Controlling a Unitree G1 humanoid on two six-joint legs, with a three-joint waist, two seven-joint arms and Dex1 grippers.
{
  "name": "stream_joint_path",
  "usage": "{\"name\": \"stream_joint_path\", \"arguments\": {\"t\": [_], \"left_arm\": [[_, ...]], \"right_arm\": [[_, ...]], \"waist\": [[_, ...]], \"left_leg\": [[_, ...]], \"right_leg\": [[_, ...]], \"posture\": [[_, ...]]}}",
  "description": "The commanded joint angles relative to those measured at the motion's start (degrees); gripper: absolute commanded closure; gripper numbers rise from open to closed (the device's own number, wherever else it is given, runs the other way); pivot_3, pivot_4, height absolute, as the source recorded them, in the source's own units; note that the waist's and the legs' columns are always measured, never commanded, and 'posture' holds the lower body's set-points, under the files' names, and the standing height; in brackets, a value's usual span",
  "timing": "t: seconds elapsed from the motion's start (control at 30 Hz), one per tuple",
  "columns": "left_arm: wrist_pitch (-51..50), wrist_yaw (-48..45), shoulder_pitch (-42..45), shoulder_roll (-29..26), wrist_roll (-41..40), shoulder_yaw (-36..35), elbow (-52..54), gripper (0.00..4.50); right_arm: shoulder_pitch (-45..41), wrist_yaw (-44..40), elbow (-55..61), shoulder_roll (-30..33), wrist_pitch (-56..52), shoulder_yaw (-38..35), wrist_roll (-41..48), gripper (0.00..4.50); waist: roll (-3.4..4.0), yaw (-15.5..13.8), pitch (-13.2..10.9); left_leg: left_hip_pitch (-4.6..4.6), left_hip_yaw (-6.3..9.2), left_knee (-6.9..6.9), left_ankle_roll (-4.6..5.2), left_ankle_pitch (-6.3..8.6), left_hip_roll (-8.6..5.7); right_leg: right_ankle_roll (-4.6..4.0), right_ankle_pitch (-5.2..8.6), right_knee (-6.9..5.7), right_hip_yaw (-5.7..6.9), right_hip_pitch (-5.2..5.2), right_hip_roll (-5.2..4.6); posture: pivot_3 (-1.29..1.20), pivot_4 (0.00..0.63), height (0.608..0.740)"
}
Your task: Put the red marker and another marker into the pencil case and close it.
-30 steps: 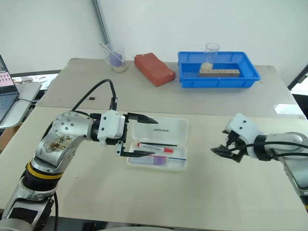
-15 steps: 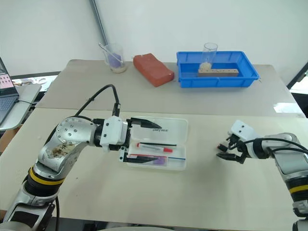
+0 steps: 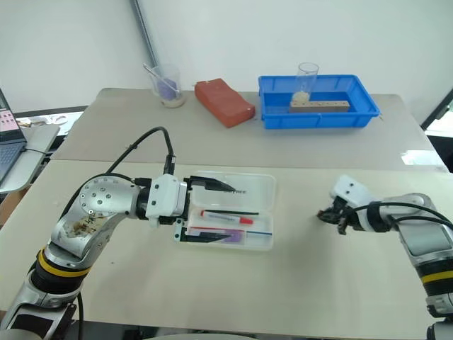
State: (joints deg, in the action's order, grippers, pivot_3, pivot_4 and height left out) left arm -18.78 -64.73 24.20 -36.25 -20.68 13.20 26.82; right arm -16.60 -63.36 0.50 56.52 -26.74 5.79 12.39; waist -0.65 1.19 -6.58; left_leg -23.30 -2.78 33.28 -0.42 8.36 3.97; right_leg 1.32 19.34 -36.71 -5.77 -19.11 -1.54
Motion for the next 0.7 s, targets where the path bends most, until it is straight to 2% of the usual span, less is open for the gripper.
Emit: {"name": "stream_joint_path", "arguments": {"t": [0.03, 0.13, 0.27, 0.5, 0.7], "left_arm": [[-0.2, -2.7, -2.3, -3.7, -1.9, -1.5, 2.7, 0.0], [-0.4, -5.5, -5.5, -8.1, -2.4, -1.6, 3.7, 0.0], [0.0, -5.4, -6.4, -9.4, -2.4, -1.7, 4.0, 0.0], [-0.5, -3.4, -7.5, -9.3, -2.1, -1.6, 6.0, 0.0], [-0.9, -2.9, -8.1, -10.0, -2.3, -2.0, 6.9, 0.0]], "right_arm": [[-1.6, -1.6, 14.5, -1.3, -5.6, 0.1, 5.3, 4.27], [-3.4, -1.9, 21.6, -2.7, -8.6, 3.2, 6.4, 4.27], [-3.8, -3.1, 25.2, -2.9, -10.5, 6.2, 6.8, 4.27], [-5.8, -4.4, 22.6, -4.3, -6.2, 12.8, 1.7, 4.27], [-7.3, -5.1, 19.1, -5.7, -3.7, 15.3, -1.2, 4.27]], "waist": [[0.04, 0.1, 0.0], [0.08, 0.0, -0.1], [0.05, -1.1, -0.1], [0.0, -0.8, -0.1], [0.01, -0.5, -0.1]], "left_leg": [[0.01, 0.03, -0.02, 0.0, 0.0, 0.02], [0.02, 0.06, -0.08, -0.01, 0.0, 0.05], [0.03, 0.02, 0.0, -0.02, 0.01, 0.0], [-0.08, -0.15, -0.03, -0.02, 0.01, -0.01], [-0.12, -0.09, -0.07, -0.01, 0.0, 0.04]], "right_leg": [[0.04, 0.03, -0.01, 0.0, 0.0, 0.04], [0.04, 0.04, 0.0, 0.03, -0.02, 0.05], [0.1, 0.1, 0.05, 0.15, -0.16, -0.12], [-0.02, -0.02, 0.46, 0.11, -0.07, -0.23], [-0.05, -0.03, 0.4, 0.1, 0.02, -0.1]], "posture": [[0.0, 0.15, 0.74], [0.0, 0.15, 0.74], [0.0, 0.15, 0.74], [0.0, 0.15, 0.74], [0.0, 0.15, 0.74]]}}
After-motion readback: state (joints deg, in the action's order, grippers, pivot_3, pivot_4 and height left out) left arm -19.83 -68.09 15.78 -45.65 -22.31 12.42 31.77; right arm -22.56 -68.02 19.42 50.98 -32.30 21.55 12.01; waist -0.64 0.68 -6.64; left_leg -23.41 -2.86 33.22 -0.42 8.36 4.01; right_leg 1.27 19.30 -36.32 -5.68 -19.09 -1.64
